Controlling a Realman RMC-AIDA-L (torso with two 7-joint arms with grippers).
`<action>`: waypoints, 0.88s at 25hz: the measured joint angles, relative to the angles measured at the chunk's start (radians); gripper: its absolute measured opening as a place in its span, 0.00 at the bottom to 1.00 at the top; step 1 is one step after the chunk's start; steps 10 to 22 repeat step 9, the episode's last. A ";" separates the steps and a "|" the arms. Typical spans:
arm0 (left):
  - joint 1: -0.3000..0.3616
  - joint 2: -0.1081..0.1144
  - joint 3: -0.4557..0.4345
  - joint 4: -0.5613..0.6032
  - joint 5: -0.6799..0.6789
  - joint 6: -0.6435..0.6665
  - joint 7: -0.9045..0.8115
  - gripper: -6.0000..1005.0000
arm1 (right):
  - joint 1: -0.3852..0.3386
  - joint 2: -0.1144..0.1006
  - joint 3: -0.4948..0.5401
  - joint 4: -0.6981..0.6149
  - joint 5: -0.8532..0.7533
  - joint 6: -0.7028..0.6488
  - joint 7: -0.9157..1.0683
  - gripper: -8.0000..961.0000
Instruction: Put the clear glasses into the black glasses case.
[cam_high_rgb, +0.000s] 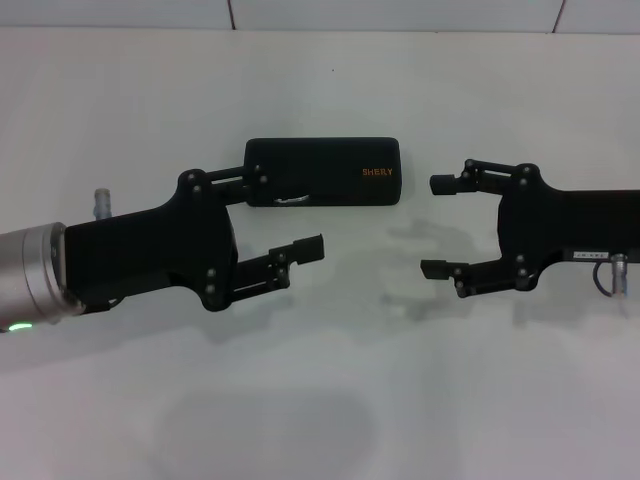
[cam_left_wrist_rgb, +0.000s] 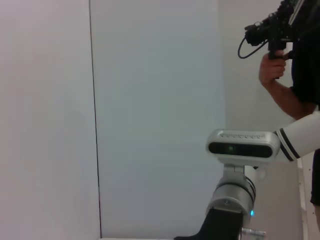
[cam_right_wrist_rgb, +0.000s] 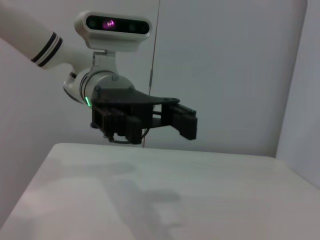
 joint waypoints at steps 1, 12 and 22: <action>0.001 0.000 0.000 0.000 0.003 0.000 0.008 0.57 | 0.000 0.000 0.001 0.000 0.000 0.000 -0.003 0.92; 0.002 0.001 0.000 0.000 0.009 0.002 0.021 0.57 | -0.003 0.009 0.001 0.000 0.000 -0.005 -0.050 0.92; 0.002 0.001 0.000 0.000 0.009 0.002 0.021 0.57 | -0.003 0.009 0.001 0.000 0.000 -0.005 -0.050 0.92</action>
